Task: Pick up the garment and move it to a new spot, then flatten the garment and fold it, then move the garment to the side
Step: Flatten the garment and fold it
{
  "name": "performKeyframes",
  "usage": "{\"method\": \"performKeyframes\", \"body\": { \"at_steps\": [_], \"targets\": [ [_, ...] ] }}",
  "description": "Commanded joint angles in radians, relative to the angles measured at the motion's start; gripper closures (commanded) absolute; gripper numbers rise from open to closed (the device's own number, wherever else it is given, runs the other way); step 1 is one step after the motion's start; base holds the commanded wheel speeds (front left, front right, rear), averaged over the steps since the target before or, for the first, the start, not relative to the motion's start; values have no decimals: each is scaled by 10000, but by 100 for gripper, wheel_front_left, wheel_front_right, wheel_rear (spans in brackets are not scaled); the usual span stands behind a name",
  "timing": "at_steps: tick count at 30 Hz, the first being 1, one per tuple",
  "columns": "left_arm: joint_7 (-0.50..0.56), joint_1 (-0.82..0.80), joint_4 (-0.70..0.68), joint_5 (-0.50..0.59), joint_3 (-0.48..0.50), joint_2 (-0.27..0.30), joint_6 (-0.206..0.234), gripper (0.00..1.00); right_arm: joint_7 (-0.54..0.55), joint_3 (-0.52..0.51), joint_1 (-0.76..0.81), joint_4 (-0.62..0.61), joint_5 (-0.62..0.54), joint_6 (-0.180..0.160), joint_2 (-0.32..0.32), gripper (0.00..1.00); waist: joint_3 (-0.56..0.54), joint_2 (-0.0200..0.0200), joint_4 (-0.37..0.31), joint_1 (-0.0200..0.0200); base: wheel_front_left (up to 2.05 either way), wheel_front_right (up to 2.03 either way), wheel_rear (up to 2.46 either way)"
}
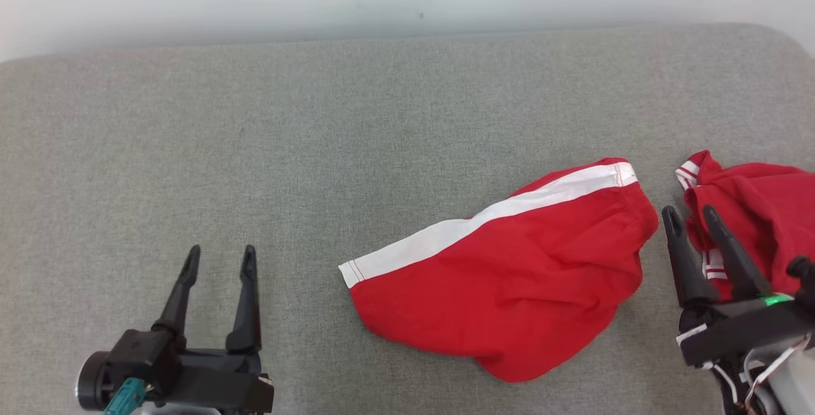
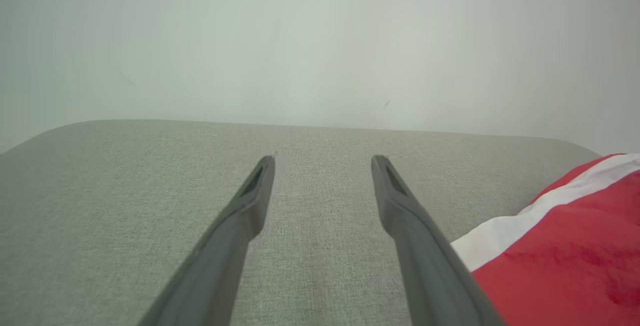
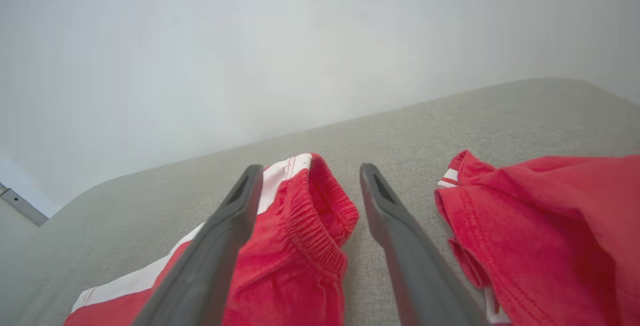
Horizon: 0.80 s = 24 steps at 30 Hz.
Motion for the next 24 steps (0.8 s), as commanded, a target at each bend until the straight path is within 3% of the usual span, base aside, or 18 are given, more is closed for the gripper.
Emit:
{"method": "performKeyframes", "body": {
  "at_steps": [1,6,11,24],
  "targets": [
    [-35,166,-62,19,73,85,83,0,-17,-316,225,-215,-456,3,237,0,-103,1,-46,1,0,0,0],
    [-88,281,-325,68,206,94,332,0,-15,-1753,946,-1081,-2741,3,1367,0,-358,1,-113,1,0,0,0],
    [-168,673,-719,177,214,58,564,0,483,-2325,1597,-1904,-4300,3,2249,0,-678,1,-180,1,0,0,0],
    [102,1852,-688,372,-88,296,681,0,1558,-2684,3003,-2987,-5396,3,3116,0,-1422,1,-178,1,0,0,0]
  ]
}}
